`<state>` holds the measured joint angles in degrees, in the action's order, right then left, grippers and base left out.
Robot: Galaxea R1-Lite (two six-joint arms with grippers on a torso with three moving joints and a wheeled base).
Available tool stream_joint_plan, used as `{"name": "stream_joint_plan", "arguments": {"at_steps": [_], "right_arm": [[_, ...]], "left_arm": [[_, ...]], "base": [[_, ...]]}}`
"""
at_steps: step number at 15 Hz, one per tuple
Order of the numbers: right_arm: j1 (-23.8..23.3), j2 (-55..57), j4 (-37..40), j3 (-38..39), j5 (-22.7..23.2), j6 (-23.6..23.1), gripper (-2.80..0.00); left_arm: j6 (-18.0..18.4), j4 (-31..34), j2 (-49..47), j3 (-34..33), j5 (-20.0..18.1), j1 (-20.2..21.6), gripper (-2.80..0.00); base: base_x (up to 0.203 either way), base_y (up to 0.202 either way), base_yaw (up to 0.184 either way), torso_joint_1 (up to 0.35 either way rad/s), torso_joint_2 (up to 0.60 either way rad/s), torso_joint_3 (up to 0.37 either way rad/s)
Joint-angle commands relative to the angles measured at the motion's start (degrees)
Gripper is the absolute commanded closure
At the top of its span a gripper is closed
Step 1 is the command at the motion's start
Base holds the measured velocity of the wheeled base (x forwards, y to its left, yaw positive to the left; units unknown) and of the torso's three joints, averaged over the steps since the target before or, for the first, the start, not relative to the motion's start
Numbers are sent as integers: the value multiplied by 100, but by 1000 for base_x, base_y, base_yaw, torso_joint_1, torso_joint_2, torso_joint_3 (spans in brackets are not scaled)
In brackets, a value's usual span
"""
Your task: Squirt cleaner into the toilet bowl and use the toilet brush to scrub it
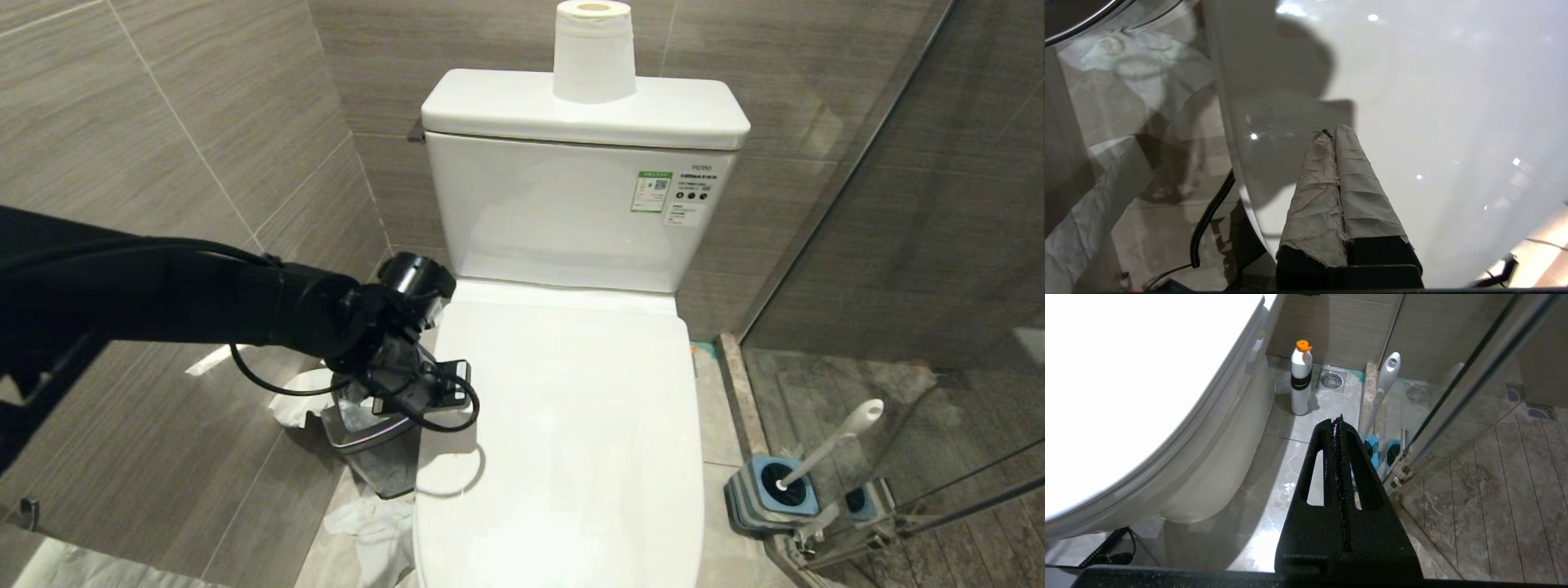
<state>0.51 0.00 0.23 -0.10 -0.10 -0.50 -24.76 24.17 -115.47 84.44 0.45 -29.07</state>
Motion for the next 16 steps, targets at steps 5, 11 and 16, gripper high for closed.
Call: {"name": "stream_joint_plan", "arguments": {"at_steps": [5,11,16], "right_arm": [[2,9,4,1,1,-3,0],[2,9,4,1,1,-3,0],[2,7,4,1,1,-3,0]], "left_arm": [[-56,2855,2441,738,-2054,287,0],[831,3339,3969,1038,-402,269,0],[1227,3093,5391,1015,284,216,0]], "base": [[0,0,0,0,0,0],[0,0,0,0,0,0],[0,0,0,0,0,0]]}}
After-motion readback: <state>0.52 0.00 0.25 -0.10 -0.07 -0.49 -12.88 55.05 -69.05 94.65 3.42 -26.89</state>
